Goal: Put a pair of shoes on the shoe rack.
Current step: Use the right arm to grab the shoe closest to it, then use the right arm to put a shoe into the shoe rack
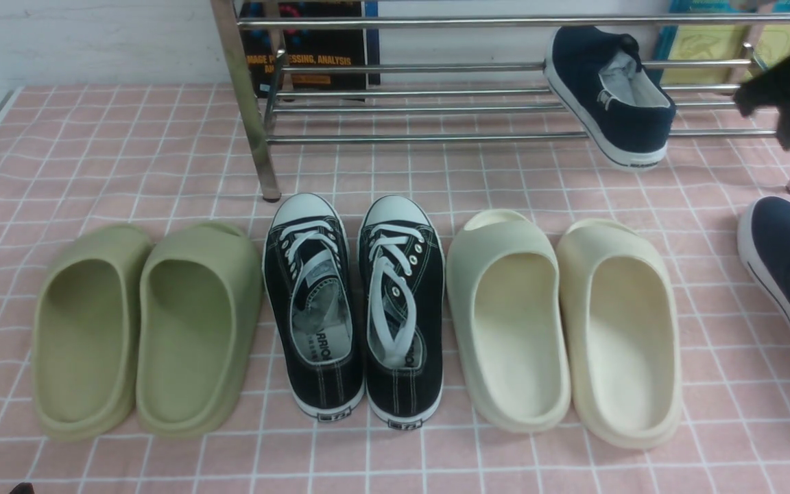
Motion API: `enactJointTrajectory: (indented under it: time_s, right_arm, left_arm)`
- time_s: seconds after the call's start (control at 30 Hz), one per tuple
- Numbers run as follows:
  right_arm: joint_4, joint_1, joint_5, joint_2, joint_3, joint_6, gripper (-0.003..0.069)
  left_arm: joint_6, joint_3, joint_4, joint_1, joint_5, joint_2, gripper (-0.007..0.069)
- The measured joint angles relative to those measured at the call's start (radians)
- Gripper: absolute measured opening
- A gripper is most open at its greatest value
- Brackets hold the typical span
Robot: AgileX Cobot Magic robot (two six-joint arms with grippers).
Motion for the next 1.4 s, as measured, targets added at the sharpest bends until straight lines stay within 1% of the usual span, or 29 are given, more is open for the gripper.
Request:
enactJointTrajectory:
  time_s: [0.03, 0.07, 0.1, 0.13, 0.17, 0.2, 0.23, 0.27, 0.33, 0.37, 0.4, 0.43, 0.5, 0.6, 0.67, 0.77, 0.8, 0.87, 0.93, 0.97, 1.0, 1.13, 1.27, 1.33, 1.37, 1.4]
  right_arm:
    - [-0.003, -0.012, -0.003, -0.057, 0.105, 0.003, 0.0120]
    - [-0.003, -0.019, -0.011, -0.079, 0.160, 0.006, 0.0125]
    - [-0.003, -0.034, -0.042, -0.110, 0.257, 0.013, 0.0135]
    - [-0.003, -0.036, -0.048, -0.113, 0.271, 0.013, 0.0137]
    - [-0.003, -0.047, -0.085, -0.126, 0.335, 0.013, 0.0150]
    - [-0.003, -0.058, -0.129, -0.134, 0.393, 0.021, 0.0169]
    - [-0.002, -0.074, -0.199, -0.137, 0.472, 0.037, 0.0211]
    - [-0.002, -0.076, -0.208, -0.137, 0.489, 0.040, 0.0218]
    - [-0.002, -0.085, -0.268, -0.137, 0.541, 0.065, 0.0271]
    - [-0.011, -0.089, -0.318, -0.136, 0.586, 0.090, 0.0325]
    - [-0.023, -0.089, -0.352, -0.135, 0.611, 0.110, 0.0362]
    - [-0.025, -0.089, -0.358, -0.134, 0.615, 0.114, 0.0367]
    - [-0.051, -0.089, -0.416, -0.120, 0.650, 0.168, 0.0415]
    - [-0.081, -0.089, -0.449, -0.077, 0.669, 0.235, 0.0424]
    - [-0.087, -0.089, -0.456, -0.053, 0.673, 0.252, 0.0406]
    - [-0.092, -0.090, -0.456, -0.014, 0.680, 0.258, 0.0331]
    - [-0.092, -0.090, -0.455, -0.003, 0.681, 0.257, 0.0265]
    - [-0.100, -0.089, -0.454, -0.004, 0.681, 0.247, 0.0164]
    - [-0.094, -0.089, -0.455, -0.019, 0.681, 0.235, 0.0043]
    - [-0.093, -0.088, -0.455, -0.021, 0.681, 0.234, 0.0036]
    - [-0.084, -0.087, -0.451, -0.044, 0.681, 0.234, 0.0012]
    - [-0.056, -0.087, -0.430, -0.101, 0.658, 0.205, 0.0012]
    - [0.027, -0.087, -0.421, -0.143, 0.560, 0.098, 0.0012]
    - [0.062, -0.087, -0.433, -0.132, 0.509, 0.051, 0.0012]
    - [0.062, -0.087, -0.433, -0.129, 0.509, 0.051, 0.0012]
    - [0.086, -0.087, -0.449, -0.100, 0.448, 0.013, 0.0012]
  left_arm:
    - [0.000, 0.000, 0.000, 0.000, 0.000, 0.000, 0.0240]
    - [0.000, 0.000, 0.000, 0.000, 0.000, 0.000, 0.0240]
    - [0.000, 0.000, 0.000, 0.000, 0.000, 0.000, 0.0240]
    - [0.000, 0.000, 0.000, 0.000, 0.000, 0.000, 0.0240]
    - [0.000, 0.000, 0.000, 0.000, 0.000, 0.000, 0.0240]
    - [0.000, 0.000, 0.000, 0.000, 0.000, 0.000, 0.0240]
    - [0.000, 0.000, 0.000, 0.000, 0.000, 0.000, 0.0240]
    - [0.000, 0.000, 0.000, 0.000, 0.000, 0.000, 0.0240]
    - [0.000, 0.000, 0.000, 0.000, 0.000, 0.000, 0.0240]
    - [0.000, 0.000, 0.000, 0.000, 0.000, 0.000, 0.0240]
    - [0.000, 0.000, 0.000, 0.000, 0.000, 0.000, 0.0240]
    - [0.000, 0.000, 0.000, 0.000, 0.000, 0.000, 0.0240]
    - [0.000, 0.000, 0.000, 0.000, 0.000, 0.000, 0.0240]
    - [0.000, 0.000, 0.000, 0.000, 0.000, 0.000, 0.0240]
    - [0.000, 0.000, 0.000, 0.000, 0.000, 0.000, 0.0240]
    - [0.000, 0.000, 0.000, 0.000, 0.000, 0.000, 0.0240]
    - [0.000, 0.000, 0.000, 0.000, 0.000, 0.000, 0.0240]
    - [0.000, 0.000, 0.000, 0.000, 0.000, 0.000, 0.0240]
    - [0.000, 0.000, 0.000, 0.000, 0.000, 0.000, 0.0240]
    - [0.000, 0.000, 0.000, 0.000, 0.000, 0.000, 0.0240]
    - [0.000, 0.000, 0.000, 0.000, 0.000, 0.000, 0.0240]
    - [0.000, 0.000, 0.000, 0.000, 0.000, 0.000, 0.0240]
    - [0.000, 0.000, 0.000, 0.000, 0.000, 0.000, 0.0240]
    - [0.000, 0.000, 0.000, 0.000, 0.000, 0.000, 0.0240]
    - [0.000, 0.000, 0.000, 0.000, 0.000, 0.000, 0.0240]
    - [0.000, 0.000, 0.000, 0.000, 0.000, 0.000, 0.0240]
